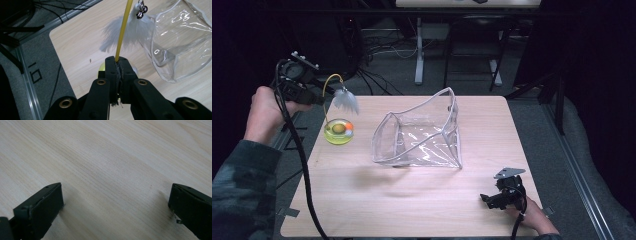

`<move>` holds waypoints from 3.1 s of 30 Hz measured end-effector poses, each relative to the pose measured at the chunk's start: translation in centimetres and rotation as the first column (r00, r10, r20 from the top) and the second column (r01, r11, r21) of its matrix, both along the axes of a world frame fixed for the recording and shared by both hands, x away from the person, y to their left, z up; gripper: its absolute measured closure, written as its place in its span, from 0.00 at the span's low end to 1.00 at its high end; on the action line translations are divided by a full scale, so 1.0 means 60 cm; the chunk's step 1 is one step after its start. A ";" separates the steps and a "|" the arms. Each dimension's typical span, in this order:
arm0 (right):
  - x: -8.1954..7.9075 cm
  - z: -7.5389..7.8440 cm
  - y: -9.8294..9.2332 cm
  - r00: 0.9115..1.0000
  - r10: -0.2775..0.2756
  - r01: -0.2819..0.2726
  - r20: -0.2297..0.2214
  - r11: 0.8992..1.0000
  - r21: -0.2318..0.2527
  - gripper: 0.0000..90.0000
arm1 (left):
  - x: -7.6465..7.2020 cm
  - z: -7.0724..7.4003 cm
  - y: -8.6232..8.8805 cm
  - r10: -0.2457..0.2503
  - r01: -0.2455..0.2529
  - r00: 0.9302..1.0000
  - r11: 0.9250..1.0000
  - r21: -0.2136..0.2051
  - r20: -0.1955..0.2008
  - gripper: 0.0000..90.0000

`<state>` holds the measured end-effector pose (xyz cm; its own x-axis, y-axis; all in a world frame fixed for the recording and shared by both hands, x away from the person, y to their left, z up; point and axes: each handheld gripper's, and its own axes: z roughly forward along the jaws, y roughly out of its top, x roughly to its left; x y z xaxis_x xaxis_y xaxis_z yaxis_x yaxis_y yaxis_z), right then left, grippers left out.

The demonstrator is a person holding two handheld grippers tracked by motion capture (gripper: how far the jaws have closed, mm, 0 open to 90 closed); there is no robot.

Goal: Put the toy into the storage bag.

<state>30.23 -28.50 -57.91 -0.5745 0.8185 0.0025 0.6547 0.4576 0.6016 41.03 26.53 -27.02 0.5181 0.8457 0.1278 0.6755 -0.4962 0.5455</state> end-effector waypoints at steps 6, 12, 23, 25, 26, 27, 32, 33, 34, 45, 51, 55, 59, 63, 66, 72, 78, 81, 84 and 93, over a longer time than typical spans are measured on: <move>0.000 0.000 0.000 1.000 0.000 0.000 0.001 1.000 0.001 0.00 | 0.001 0.019 -0.012 -0.018 0.018 1.000 1.000 0.009 0.018 0.98; 0.000 0.000 0.000 1.000 0.000 0.000 0.001 1.000 0.000 0.00 | 0.002 0.039 -0.027 -0.036 0.036 0.999 0.999 0.014 0.034 0.98; 0.000 0.000 0.000 1.000 0.001 -0.001 0.001 1.000 0.004 0.00 | 0.004 0.066 -0.055 -0.067 0.066 0.996 0.998 0.018 0.058 0.98; 0.000 0.000 0.000 1.000 0.002 -0.002 0.001 1.000 0.005 0.00 | 0.005 0.070 -0.061 -0.077 0.076 0.995 0.997 0.019 0.059 0.98; 0.000 0.000 0.000 1.000 0.002 -0.002 0.001 1.000 0.005 0.00 | 0.006 0.071 -0.064 -0.080 0.080 0.995 0.997 0.016 0.061 0.98; 0.000 0.000 0.000 1.000 0.002 -0.002 0.001 1.000 0.002 0.00 | 0.007 0.072 -0.068 -0.085 0.084 0.995 0.996 0.021 0.058 0.98; 0.000 0.000 0.001 1.000 0.001 -0.001 0.002 1.000 0.000 0.00 | 0.010 0.081 -0.089 -0.113 0.111 0.991 0.993 0.026 0.066 0.98; 0.000 0.000 0.001 1.000 0.001 -0.001 0.002 1.000 -0.001 0.00 | 0.010 0.082 -0.094 -0.117 0.116 0.991 0.993 0.026 0.066 0.98; 0.000 0.000 0.001 1.000 0.002 -0.002 0.002 1.000 -0.001 0.00 | 0.011 0.083 -0.099 -0.123 0.121 0.990 0.992 0.028 0.069 0.98; 0.000 0.002 -0.001 1.000 0.006 -0.006 0.000 1.000 -0.024 0.00 | 0.018 0.083 -0.144 -0.173 0.171 0.983 0.985 0.031 0.062 0.98; 0.000 0.002 -0.001 1.000 0.006 -0.006 0.000 1.000 -0.024 0.00 | 0.023 0.078 -0.166 -0.197 0.196 0.979 0.980 0.030 0.049 0.98; 0.000 0.001 0.000 1.000 0.005 -0.005 0.001 1.000 -0.014 0.00 | 0.026 0.074 -0.180 -0.209 0.208 0.977 0.978 0.028 0.046 0.98; 0.000 0.000 0.000 1.000 0.003 -0.003 0.002 1.000 -0.001 0.00 | 0.027 0.070 -0.192 -0.225 0.224 0.974 0.974 0.023 0.042 0.98; 0.000 0.002 -0.001 1.000 0.006 -0.006 0.001 1.000 -0.023 0.00 | 0.030 0.064 -0.202 -0.234 0.234 0.972 0.972 0.015 0.035 0.98; 0.000 0.003 -0.002 1.000 0.012 -0.012 -0.003 1.000 -0.027 0.00 | 0.034 0.057 -0.210 -0.247 0.246 0.969 0.969 0.010 0.026 0.98; 0.000 0.003 -0.002 1.000 0.014 -0.014 -0.005 1.000 -0.023 0.00 | 0.038 0.042 -0.224 -0.265 0.265 0.964 0.964 0.002 0.010 0.98; 0.000 0.003 -0.002 1.000 0.014 -0.014 -0.004 0.999 -0.030 0.00 | 0.046 0.027 -0.237 -0.279 0.279 0.960 0.960 -0.007 -0.009 0.98; 0.000 0.003 -0.002 1.000 0.016 -0.016 -0.006 1.000 -0.025 0.00 | 0.049 0.016 -0.245 -0.291 0.290 0.957 0.957 -0.019 -0.016 0.98; 0.000 0.003 -0.002 1.000 0.015 -0.015 -0.004 0.999 -0.032 0.00 | 0.052 0.005 -0.251 -0.302 0.301 0.953 0.953 -0.026 -0.027 0.98; 0.000 0.004 -0.002 1.000 0.017 -0.017 -0.008 1.000 -0.026 0.00 | 0.064 -0.031 -0.265 -0.309 0.306 0.949 0.950 -0.061 -0.056 0.98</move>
